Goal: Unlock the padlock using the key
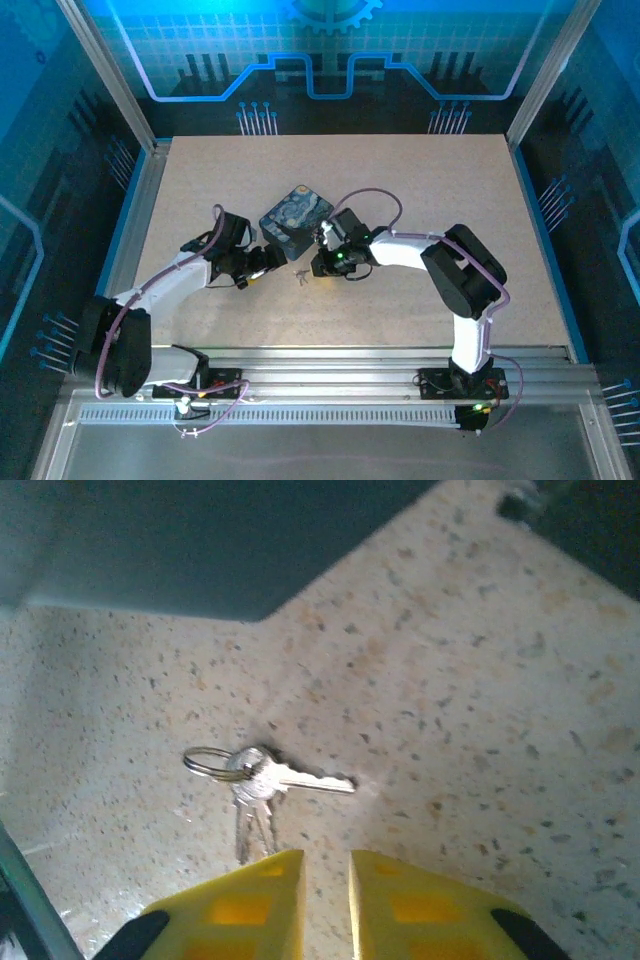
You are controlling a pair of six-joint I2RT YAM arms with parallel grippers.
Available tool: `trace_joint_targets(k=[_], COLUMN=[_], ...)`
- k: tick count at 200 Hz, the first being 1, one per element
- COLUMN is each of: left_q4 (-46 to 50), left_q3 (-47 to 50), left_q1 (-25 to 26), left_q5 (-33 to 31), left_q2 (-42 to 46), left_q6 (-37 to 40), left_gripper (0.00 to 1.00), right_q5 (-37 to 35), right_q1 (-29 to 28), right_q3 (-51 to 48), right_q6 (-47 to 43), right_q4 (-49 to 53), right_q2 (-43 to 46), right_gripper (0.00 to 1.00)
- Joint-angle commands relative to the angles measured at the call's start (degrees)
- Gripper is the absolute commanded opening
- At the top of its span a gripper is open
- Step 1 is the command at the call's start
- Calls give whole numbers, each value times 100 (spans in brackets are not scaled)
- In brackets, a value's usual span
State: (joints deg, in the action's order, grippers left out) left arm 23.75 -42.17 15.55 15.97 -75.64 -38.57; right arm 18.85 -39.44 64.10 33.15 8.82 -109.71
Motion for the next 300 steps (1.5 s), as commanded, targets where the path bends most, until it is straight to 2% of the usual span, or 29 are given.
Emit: trace_joint_targets(k=[1, 30, 49, 94, 143, 184, 226, 231, 261, 300], left_q4=[178, 224, 334, 566, 708, 701, 924, 930, 883, 487], left_q3=[-2, 203, 290, 567, 587, 510, 439, 454, 548, 510], left_q1=[-184, -648, -830, -1283, -1457, -1470, -1467, -1460, -1280, -320], left_q5=[-87, -23, -78, -94, -84, -98, -206, -194, 4, 132], left_q2=[200, 366, 522, 960, 1145, 1125, 1321, 1360, 1457, 1276], left_q6=[-178, -318, -312, -233, -125, -82, 116, 128, 140, -78], left_gripper=[83, 83, 83, 83, 83, 83, 82, 81, 80, 80], right_q5=[-610, -1264, -1586, -1762, -1981, -2211, -2456, -2444, -1835, -395], right_q1=[-355, -726, -845, -945, -1107, -1138, -1106, -1080, -703, 21], right_q3=[470, 1004, 1294, 1683, 1676, 1606, 1611, 1572, 1295, 605], right_q6=[-748, -1495, -1857, -2360, -2590, -2573, -2379, -2296, -1450, 266], right_q4=[589, 1028, 1154, 1337, 1512, 1564, 1765, 1755, 1655, 874], right_q2=[186, -170, -414, -809, -1011, -1069, -1212, -1195, -868, -165], right_gripper=[25, 38, 42, 43, 40, 27, 3, 0, 0, 0])
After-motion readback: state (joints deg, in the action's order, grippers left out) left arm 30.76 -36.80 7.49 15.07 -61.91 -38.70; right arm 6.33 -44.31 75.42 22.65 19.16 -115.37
